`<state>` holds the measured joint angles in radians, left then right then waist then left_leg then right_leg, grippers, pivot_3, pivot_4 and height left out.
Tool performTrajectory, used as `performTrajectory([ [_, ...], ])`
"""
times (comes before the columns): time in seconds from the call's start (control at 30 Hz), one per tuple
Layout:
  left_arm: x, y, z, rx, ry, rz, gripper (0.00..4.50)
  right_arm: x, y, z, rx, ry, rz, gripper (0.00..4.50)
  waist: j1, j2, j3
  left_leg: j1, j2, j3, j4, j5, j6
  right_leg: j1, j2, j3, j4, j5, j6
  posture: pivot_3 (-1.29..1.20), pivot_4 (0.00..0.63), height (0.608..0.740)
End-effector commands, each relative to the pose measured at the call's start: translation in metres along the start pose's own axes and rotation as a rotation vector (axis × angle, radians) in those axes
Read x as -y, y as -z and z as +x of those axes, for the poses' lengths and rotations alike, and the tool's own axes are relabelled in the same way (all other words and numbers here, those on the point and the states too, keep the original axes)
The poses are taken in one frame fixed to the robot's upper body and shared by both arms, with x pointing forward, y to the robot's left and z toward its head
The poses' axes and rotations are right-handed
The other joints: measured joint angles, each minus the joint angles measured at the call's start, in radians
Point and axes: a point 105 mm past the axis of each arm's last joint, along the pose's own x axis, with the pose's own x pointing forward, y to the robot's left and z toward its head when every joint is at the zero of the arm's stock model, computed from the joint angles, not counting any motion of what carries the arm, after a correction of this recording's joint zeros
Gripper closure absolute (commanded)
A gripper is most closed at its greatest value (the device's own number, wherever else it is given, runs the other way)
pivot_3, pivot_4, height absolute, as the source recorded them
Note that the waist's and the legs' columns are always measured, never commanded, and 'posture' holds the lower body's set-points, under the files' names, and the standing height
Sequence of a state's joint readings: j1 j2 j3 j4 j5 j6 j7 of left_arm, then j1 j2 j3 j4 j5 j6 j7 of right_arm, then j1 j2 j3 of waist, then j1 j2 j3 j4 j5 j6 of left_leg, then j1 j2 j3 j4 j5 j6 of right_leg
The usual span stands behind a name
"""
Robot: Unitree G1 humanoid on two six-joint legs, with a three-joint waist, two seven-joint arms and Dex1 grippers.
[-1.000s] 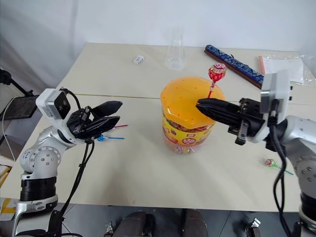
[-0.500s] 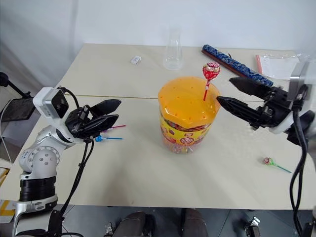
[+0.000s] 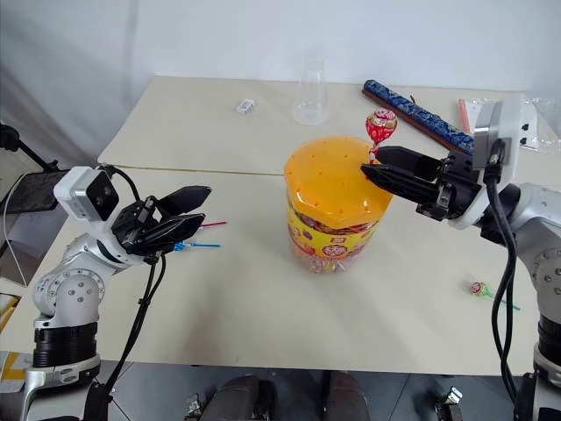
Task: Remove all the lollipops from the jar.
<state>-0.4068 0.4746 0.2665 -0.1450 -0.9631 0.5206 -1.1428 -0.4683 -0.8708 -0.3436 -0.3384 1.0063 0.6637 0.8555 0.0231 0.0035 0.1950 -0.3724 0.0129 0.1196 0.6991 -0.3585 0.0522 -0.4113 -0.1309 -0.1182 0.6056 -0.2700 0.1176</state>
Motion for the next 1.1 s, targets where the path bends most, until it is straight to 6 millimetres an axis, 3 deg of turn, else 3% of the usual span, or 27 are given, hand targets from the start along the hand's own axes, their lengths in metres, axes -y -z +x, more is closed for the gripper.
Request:
performTrajectory([
  [0.03, 0.008, -0.013, 0.011, 0.044, 0.053, 0.068, 1.82, 0.000, -0.015, -0.005, 0.040, -0.008, -0.016, 4.24, 0.000, 0.000, 0.000, 0.000, 0.000, 0.000, 0.000, 0.000, 0.000, 0.000, 0.000, 0.000, 0.000, 0.000, 0.000, 0.00, 0.150, 0.740],
  [0.07, 0.008, -0.015, 0.013, 0.056, 0.057, 0.073, 1.82, 0.001, -0.021, -0.007, 0.063, -0.003, -0.016, 4.45, 0.001, 0.000, 0.000, 0.000, 0.000, 0.000, 0.000, 0.000, 0.000, 0.000, 0.000, 0.000, 0.000, 0.000, 0.000, 0.00, 0.150, 0.740],
  [0.27, 0.009, -0.018, 0.019, 0.065, 0.081, 0.076, 1.82, 0.005, -0.056, -0.028, 0.169, 0.029, 0.020, 4.45, 0.001, 0.000, 0.000, 0.000, 0.000, 0.000, 0.000, 0.000, 0.000, 0.000, 0.000, 0.000, 0.000, 0.000, 0.000, 0.00, 0.150, 0.740],
  [0.4, 0.012, -0.015, 0.023, 0.010, 0.124, 0.092, 1.82, 0.027, -0.052, -0.073, 0.006, 0.224, 0.070, 4.45, 0.005, 0.000, 0.000, -0.002, 0.000, -0.002, 0.000, 0.000, 0.000, 0.000, -0.001, 0.000, -0.001, 0.000, 0.000, 0.00, 0.150, 0.740],
  [0.5, 0.014, -0.013, 0.027, -0.016, 0.159, 0.110, 1.82, 0.048, -0.032, -0.112, -0.167, 0.416, 0.051, 4.45, 0.005, -0.001, 0.000, -0.002, -0.001, -0.001, 0.000, 0.000, 0.001, 0.001, 0.000, -0.001, -0.003, 0.000, 0.000, 0.00, 0.150, 0.740],
  [0.57, 0.018, -0.008, 0.031, -0.062, 0.202, 0.130, 1.82, 0.063, -0.004, -0.149, -0.363, 0.567, 0.015, 4.45, 0.003, -0.001, -0.001, -0.001, -0.001, 0.001, 0.000, 0.000, 0.002, 0.001, 0.000, 0.000, -0.004, 0.000, 0.000, 0.00, 0.150, 0.740],
  [0.63, 0.021, 0.002, 0.034, -0.126, 0.243, 0.148, 1.82, 0.065, 0.026, -0.181, -0.552, 0.653, -0.004, 4.45, 0.004, -0.001, -0.001, -0.001, -0.002, 0.001, 0.000, 0.000, 0.002, 0.002, 0.000, 0.000, -0.004, 0.000, 0.001, 0.00, 0.150, 0.740],
  [0.73, 0.024, 0.012, 0.034, -0.190, 0.276, 0.164, 1.82, 0.064, 0.062, -0.210, -0.726, 0.721, -0.020, 4.45, 0.001, 0.000, -0.001, 0.000, -0.002, 0.004, -0.001, 0.000, 0.002, 0.001, 0.000, 0.002, -0.005, 0.000, 0.001, 0.00, 0.150, 0.740],
  [0.87, 0.024, 0.021, 0.033, -0.257, 0.298, 0.181, 1.82, 0.053, 0.099, -0.229, -0.835, 0.701, -0.025, 4.45, -0.010, 0.000, -0.001, 0.002, 0.000, 0.004, -0.001, 0.000, 0.001, 0.001, 0.002, 0.003, -0.003, 0.000, 0.001, 0.00, 0.150, 0.740],
  [1.03, 0.022, 0.024, 0.033, -0.282, 0.292, 0.186, 1.82, 0.040, 0.132, -0.241, -0.877, 0.671, 0.084, 4.45, -0.011, 0.002, 0.000, 0.002, 0.000, 0.004, -0.001, 0.000, 0.001, 0.001, 0.002, 0.004, -0.003, 0.000, 0.001, 0.00, 0.150, 0.740],
  [1.1, 0.021, 0.024, 0.033, -0.286, 0.282, 0.187, 1.82, 0.037, 0.139, -0.244, -0.872, 0.658, 0.113, 4.03, -0.009, 0.002, 0.000, 0.002, 0.000, 0.004, -0.001, 0.000, 0.001, 0.001, 0.002, 0.004, -0.003, 0.000, 0.001, 0.00, 0.150, 0.740],
])
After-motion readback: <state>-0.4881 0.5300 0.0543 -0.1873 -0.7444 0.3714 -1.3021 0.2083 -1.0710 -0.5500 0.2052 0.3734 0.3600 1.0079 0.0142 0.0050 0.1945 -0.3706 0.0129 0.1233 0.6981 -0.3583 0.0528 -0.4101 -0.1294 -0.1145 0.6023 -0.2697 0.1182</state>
